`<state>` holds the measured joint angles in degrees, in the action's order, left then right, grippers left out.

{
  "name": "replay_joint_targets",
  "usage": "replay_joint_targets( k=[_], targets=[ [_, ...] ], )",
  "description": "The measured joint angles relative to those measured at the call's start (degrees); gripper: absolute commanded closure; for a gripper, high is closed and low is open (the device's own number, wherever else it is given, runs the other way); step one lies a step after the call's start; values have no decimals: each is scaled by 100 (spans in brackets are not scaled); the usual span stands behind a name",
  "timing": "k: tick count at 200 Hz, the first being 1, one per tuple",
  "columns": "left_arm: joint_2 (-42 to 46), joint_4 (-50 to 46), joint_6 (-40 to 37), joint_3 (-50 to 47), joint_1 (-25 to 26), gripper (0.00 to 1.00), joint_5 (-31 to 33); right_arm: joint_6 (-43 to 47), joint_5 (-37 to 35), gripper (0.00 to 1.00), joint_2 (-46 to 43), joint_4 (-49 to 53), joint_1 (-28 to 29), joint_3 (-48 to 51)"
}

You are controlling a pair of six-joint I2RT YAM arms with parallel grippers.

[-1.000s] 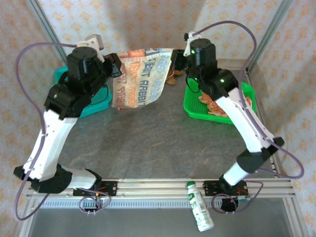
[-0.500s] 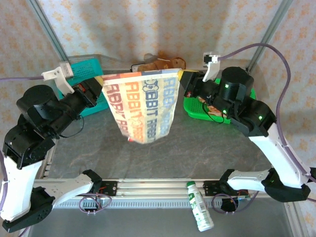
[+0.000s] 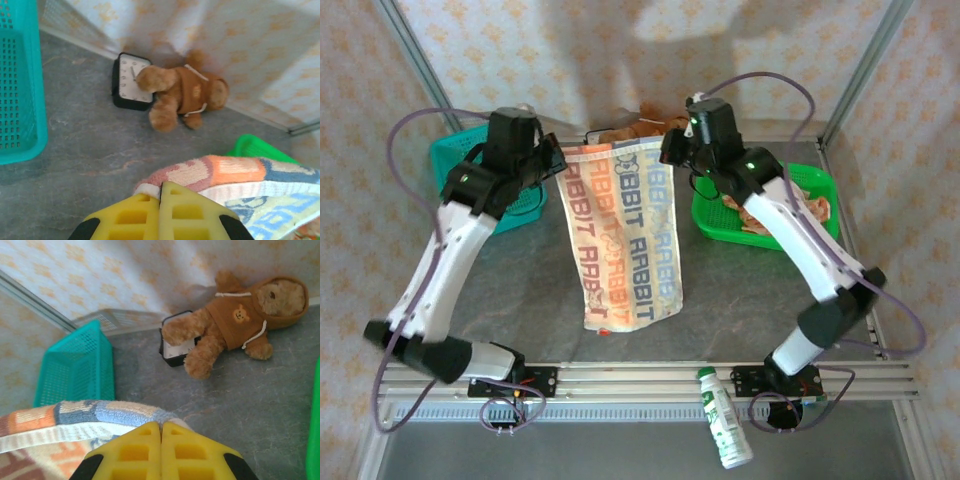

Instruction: Fold and stack the towels

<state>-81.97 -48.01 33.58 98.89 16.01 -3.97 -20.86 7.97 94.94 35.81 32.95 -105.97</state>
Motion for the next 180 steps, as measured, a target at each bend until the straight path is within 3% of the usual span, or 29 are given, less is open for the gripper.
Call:
replay_joint_targets(
  k=[56, 110, 180],
  targets=[
    [-1561, 461, -442, 151, -520, 100, -387, -13, 437, 100, 1729, -72, -459, -861],
    [-1989, 686, -490, 24, -540, 100, -697, -15, 697, 100, 2256, -85, -531, -1016],
    [-1169, 1322, 55, -2240, -511, 100, -1102, -240, 1023, 100, 1394, -623, -525, 1572]
  ],
)
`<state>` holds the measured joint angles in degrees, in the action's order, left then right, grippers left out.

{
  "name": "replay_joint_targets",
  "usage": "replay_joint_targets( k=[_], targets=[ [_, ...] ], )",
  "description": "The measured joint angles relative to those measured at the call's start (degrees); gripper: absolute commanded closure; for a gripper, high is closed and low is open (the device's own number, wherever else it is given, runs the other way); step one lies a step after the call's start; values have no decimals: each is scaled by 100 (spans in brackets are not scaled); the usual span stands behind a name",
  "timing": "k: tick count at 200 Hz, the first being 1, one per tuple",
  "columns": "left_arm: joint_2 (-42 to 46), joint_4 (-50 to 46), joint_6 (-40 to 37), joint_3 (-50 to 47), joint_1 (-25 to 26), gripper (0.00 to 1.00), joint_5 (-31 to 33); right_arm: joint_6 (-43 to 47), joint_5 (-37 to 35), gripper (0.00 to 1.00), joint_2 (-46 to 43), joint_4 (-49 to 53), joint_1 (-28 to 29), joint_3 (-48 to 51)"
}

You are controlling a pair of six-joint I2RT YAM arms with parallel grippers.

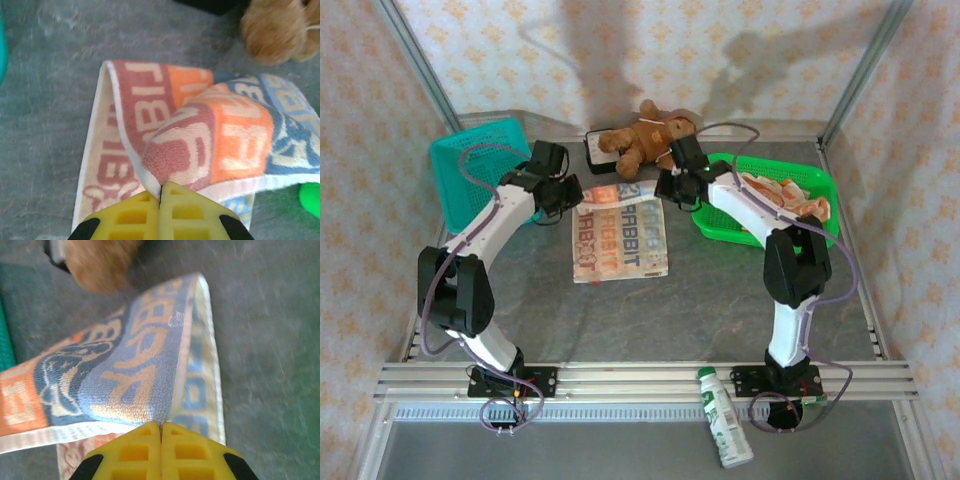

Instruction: Fold and stack the towels

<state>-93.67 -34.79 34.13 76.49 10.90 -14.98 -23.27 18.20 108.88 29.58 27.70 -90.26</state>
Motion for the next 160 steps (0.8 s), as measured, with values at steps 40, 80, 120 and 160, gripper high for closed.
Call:
replay_joint_targets(
  k=[40, 80, 120, 160],
  targets=[
    [570, 151, 151, -835, 146, 100, -28, -122, 52, 100, -540, -240, 92, 1049],
    [1202, 297, 343, -1591, 431, 100, 26, -192, 48, 100, -977, -426, 256, 1690],
    [1440, 319, 529, -2216, 605, 100, 44, -280, 24, 100, -1121, -520, 424, 2188],
    [1659, 306, 619, -2404, 636, 100, 83, -424, 28, 100, -1379, -518, 595, 2500]
  ],
)
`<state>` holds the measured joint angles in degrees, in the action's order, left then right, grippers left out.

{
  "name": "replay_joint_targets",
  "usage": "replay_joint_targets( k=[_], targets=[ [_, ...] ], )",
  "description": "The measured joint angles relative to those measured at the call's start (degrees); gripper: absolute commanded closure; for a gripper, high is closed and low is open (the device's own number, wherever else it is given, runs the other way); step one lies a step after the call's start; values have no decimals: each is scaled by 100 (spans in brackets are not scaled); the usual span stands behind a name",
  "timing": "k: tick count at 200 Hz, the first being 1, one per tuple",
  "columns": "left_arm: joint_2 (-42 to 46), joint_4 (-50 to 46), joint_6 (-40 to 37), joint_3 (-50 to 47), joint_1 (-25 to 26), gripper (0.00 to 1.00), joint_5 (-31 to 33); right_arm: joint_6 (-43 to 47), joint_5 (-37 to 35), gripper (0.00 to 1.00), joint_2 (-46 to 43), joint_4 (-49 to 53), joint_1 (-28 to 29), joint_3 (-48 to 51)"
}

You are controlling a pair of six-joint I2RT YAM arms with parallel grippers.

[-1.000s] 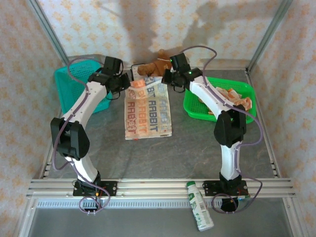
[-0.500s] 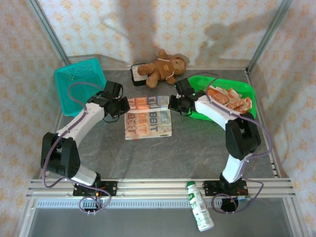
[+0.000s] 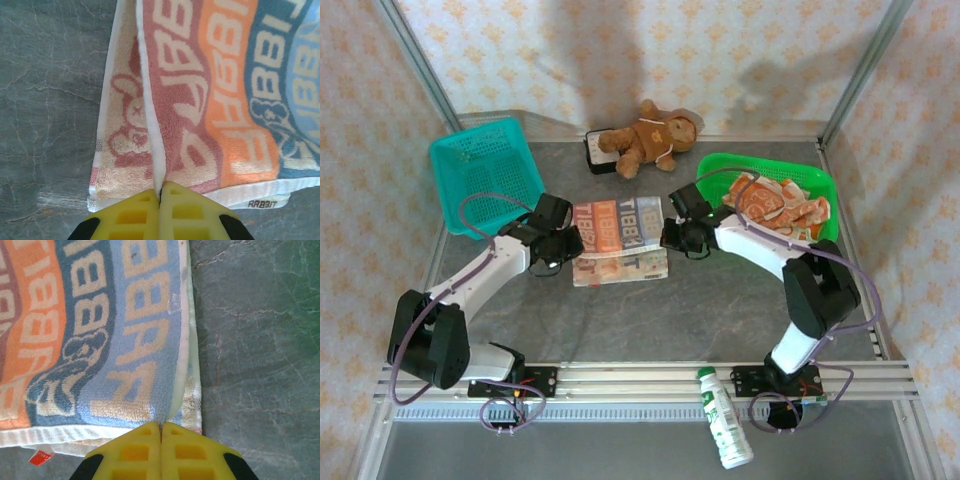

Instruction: Fold and stack the towels

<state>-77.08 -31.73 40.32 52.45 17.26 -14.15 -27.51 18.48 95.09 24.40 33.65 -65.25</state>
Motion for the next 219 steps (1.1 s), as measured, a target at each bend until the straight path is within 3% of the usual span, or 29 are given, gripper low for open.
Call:
replay_joint_targets(
  k=[86, 219],
  targets=[
    [645, -306, 39, 44, 0, 100, 90, -149, -2, 100, -682, 87, 201, 142],
    [498, 92, 372, -1204, 323, 100, 63, -396, 70, 100, -177, -275, 560, 1095]
  ],
)
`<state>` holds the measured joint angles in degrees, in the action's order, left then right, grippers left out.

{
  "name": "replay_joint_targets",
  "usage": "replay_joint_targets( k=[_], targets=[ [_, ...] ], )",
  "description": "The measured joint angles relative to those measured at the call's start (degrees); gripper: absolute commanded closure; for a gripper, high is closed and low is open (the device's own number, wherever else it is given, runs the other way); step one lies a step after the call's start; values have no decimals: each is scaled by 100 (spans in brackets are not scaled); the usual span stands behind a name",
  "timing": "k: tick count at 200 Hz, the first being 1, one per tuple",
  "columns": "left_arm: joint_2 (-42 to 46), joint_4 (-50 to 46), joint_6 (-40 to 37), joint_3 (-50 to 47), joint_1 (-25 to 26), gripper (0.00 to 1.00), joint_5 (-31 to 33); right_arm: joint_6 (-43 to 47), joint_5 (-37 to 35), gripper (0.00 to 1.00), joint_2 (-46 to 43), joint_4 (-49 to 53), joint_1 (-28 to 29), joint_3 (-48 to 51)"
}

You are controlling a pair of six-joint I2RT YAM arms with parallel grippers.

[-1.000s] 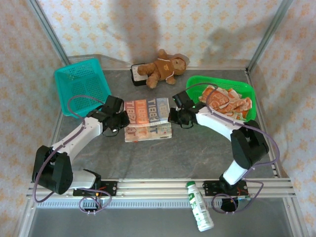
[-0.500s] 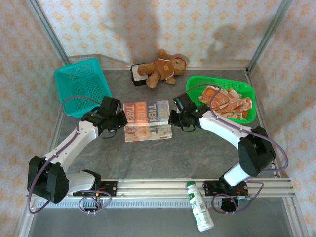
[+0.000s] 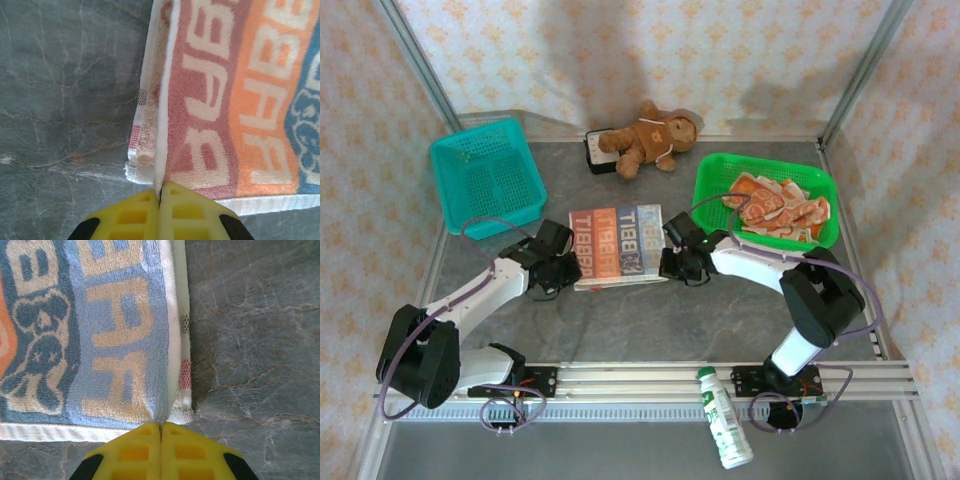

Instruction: Fold and stack the towels

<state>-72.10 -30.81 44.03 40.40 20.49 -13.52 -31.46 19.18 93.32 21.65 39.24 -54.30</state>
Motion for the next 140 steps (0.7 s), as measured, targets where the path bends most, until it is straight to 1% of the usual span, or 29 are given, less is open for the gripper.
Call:
replay_joint_targets(
  k=[36, 47, 53, 66, 72, 80, 82, 90, 103, 115, 140],
  targets=[
    [-160, 177, 68, -144, 15, 100, 0, -7, 39, 99, 190, -107, 22, 59],
    [-181, 227, 98, -184, 20, 100, 0, -7, 39, 97, 223, -116, 28, 63],
    [-195, 260, 101, -212, 35, 100, 2, -7, 37, 94, 236, -118, 37, 66],
    [-227, 297, 109, -256, 59, 93, 0, 2, 37, 88, 260, -120, 37, 63],
    [-238, 308, 116, -267, 81, 86, 2, -7, 37, 83, 264, -120, 37, 63],
    [-245, 308, 120, -271, 90, 69, 2, 11, 37, 73, 269, -116, 37, 63],
    [-245, 308, 131, -271, 90, 66, -2, -4, 35, 73, 269, -114, 37, 63],
    [-243, 304, 107, -271, 90, 57, -4, -11, 33, 70, 269, -107, 37, 61],
    [-243, 280, 87, -262, 90, 48, 22, 37, 17, 68, 264, -35, 37, 31],
    [-238, 188, 85, -214, 90, 45, 55, 83, -4, 66, 251, 70, 37, -22],
    [-192, -98, -55, 85, 90, 46, 197, 214, -98, 66, 184, 369, 37, -323]
  ],
)
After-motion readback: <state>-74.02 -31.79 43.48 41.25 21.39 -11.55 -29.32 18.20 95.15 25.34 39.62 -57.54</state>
